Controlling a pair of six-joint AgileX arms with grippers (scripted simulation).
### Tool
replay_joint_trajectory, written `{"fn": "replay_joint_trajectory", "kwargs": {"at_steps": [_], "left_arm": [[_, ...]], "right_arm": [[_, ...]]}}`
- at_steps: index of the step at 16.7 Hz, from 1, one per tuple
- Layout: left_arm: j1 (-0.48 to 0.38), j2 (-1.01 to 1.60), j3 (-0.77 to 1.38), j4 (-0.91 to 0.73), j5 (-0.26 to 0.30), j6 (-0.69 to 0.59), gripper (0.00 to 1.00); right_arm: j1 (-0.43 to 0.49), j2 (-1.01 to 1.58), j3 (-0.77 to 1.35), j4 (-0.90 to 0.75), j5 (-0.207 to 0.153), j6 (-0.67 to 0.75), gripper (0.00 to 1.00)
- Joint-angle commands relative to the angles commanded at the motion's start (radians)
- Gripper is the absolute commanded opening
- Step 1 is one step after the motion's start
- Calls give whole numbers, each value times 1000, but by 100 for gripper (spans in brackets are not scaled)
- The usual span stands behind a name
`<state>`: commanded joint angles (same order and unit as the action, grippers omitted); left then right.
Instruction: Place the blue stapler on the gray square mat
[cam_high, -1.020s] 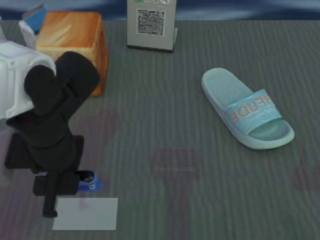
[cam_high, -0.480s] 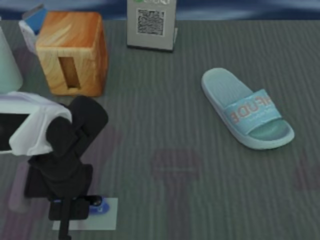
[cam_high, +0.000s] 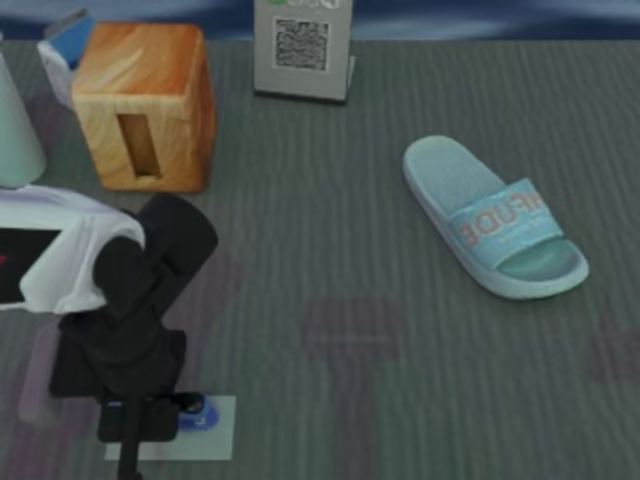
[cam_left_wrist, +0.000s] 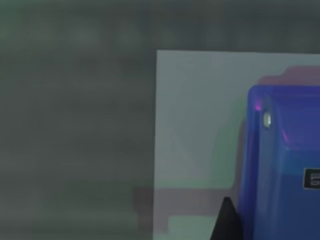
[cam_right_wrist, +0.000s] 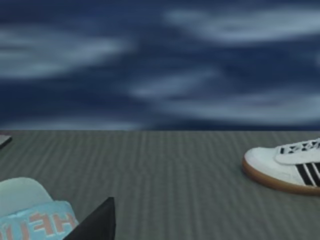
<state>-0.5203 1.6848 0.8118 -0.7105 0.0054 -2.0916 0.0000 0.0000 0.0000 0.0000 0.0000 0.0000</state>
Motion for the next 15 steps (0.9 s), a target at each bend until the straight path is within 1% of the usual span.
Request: {"fn": "replay_joint_trajectory", "kwargs": {"at_steps": [9, 10, 15], "left_arm": [[0, 0, 0, 0, 0, 0, 98], [0, 0, 0, 0, 0, 0, 100], [0, 0, 0, 0, 0, 0, 100]], "right_arm": [[0, 0, 0, 0, 0, 0, 100], [0, 0, 0, 0, 0, 0, 100], [0, 0, 0, 0, 0, 0, 100]]}}
